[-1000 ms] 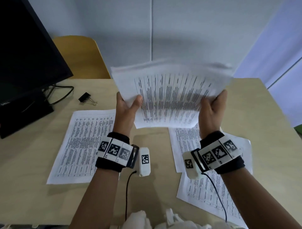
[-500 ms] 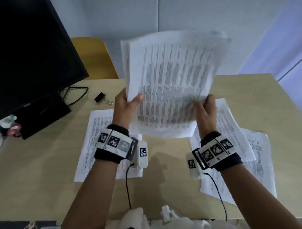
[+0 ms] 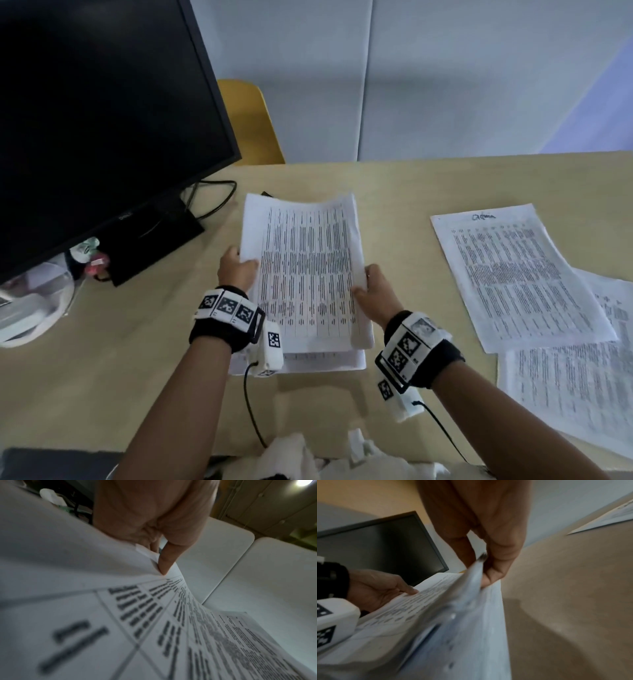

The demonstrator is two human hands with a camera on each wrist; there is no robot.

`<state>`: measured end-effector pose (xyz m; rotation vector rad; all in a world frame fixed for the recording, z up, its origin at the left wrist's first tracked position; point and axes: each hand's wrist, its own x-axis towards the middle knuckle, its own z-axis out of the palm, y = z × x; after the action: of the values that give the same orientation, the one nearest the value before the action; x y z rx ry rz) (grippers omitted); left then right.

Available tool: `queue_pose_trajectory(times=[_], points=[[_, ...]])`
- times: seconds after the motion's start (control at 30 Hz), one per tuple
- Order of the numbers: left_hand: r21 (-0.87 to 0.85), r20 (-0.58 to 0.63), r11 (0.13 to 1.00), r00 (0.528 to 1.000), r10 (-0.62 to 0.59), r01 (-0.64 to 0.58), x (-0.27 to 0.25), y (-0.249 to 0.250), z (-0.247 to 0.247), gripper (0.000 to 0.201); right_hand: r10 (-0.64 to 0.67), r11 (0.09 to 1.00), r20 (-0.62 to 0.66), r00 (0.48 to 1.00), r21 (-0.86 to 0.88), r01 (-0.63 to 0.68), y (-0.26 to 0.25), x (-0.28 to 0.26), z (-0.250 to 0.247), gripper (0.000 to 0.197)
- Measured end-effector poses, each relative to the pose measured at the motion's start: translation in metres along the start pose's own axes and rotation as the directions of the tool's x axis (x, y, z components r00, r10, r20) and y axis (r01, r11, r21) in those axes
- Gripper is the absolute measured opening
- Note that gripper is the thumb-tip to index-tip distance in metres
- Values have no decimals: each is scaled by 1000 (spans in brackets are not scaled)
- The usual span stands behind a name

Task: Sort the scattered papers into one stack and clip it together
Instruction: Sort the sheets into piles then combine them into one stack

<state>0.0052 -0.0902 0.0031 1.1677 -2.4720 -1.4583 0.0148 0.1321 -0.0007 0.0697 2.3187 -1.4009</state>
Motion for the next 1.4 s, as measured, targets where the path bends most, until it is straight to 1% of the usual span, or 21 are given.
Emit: queue_pose_trajectory(times=[0.07, 0.13, 0.23, 0.3, 0.37, 0.43, 0.57, 0.67, 0.73, 0.77, 0.83, 0.9, 1.0, 1.07, 1.13, 1.2, 1.23, 1.3, 1.33, 1.37, 1.4], points=[[46, 27, 998, 999, -36, 34, 3, -17, 2, 34, 55, 996, 39, 998, -74, -52, 6, -1, 10, 24], [90, 41, 994, 997, -63, 59, 5, -28, 3, 39, 81, 990, 46, 996, -121, -75, 11, -3, 18, 29], [153, 20, 981, 992, -121, 116, 7, -36, 6, 44, 113, 972, 46, 992, -212, -101, 15, -2, 24, 37], [231, -4, 957, 984, -179, 175, 6, -36, 9, 47, 125, 955, 30, 992, -275, -112, 15, 0, 28, 45], [304, 4, 928, 974, -228, 216, 2, -35, 14, 46, 129, 923, 1, 992, -366, -120, 15, 0, 32, 50], [330, 29, 920, 972, -233, 211, -1, -34, 20, 45, 137, 908, -7, 990, -398, -129, 16, 0, 36, 45], [326, 78, 919, 963, -258, 220, -5, -32, 25, 47, 151, 910, -12, 988, -388, -144, 19, 5, 31, 36], [317, 60, 916, 959, -278, 246, -12, -27, 27, 48, 133, 900, 43, 990, -424, -102, 20, 10, 15, 33], [321, 5, 914, 964, -266, 250, -19, -19, 31, 53, 109, 894, 74, 991, -444, -65, 22, 13, 0, 35], [322, -20, 917, 970, -242, 235, -23, -13, 36, 59, 99, 892, 62, 993, -447, -61, 25, 15, -9, 38], [327, -38, 933, 989, -146, 150, -33, 3, 48, 70, 110, 906, -17, 994, -410, -107, 30, 18, -35, 47], [323, 12, 946, 999, -33, 27, -46, 23, 65, 67, 134, 919, -122, 983, -356, -169, 40, 22, -66, 49], [284, 151, 948, 983, 104, -143, -66, 52, 99, 43, 181, 909, -247, 952, -328, -258, 60, 25, -119, 47], [267, 258, 933, 951, 171, -240, -81, 65, 127, 33, 228, 887, -323, 919, -321, -333, 77, 23, -156, 46], [253, 347, 921, 917, 199, -296, -93, 73, 149, 30, 275, 843, -405, 872, -335, -421, 95, 22, -185, 45], [255, 402, 922, 899, 172, -291, -111, 78, 178, 31, 313, 790, -506, 804, -332, -516, 115, 15, -217, 46], [268, 427, 923, 893, 143, -275, -118, 79, 189, 33, 342, 768, -547, 764, -306, -563, 124, 11, -230, 52], [322, 462, 917, 884, 64, -235, -129, 78, 211, 37, 432, 741, -575, 694, -213, -637, 140, 2, -252, 78], [359, 461, 909, 887, 23, -210, -133, 76, 220, 38, 473, 734, -566, 676, -172, -657, 148, -1, -259, 92], [391, 453, 903, 891, -20, -179, -138, 73, 227, 41, 495, 729, -549, 673, -159, -666, 157, -2, -264, 103], [412, 440, 897, 897, -44, -158, -142, 71, 233, 43, 495, 729, -533, 686, -175, -662, 162, -3, -266, 108]])
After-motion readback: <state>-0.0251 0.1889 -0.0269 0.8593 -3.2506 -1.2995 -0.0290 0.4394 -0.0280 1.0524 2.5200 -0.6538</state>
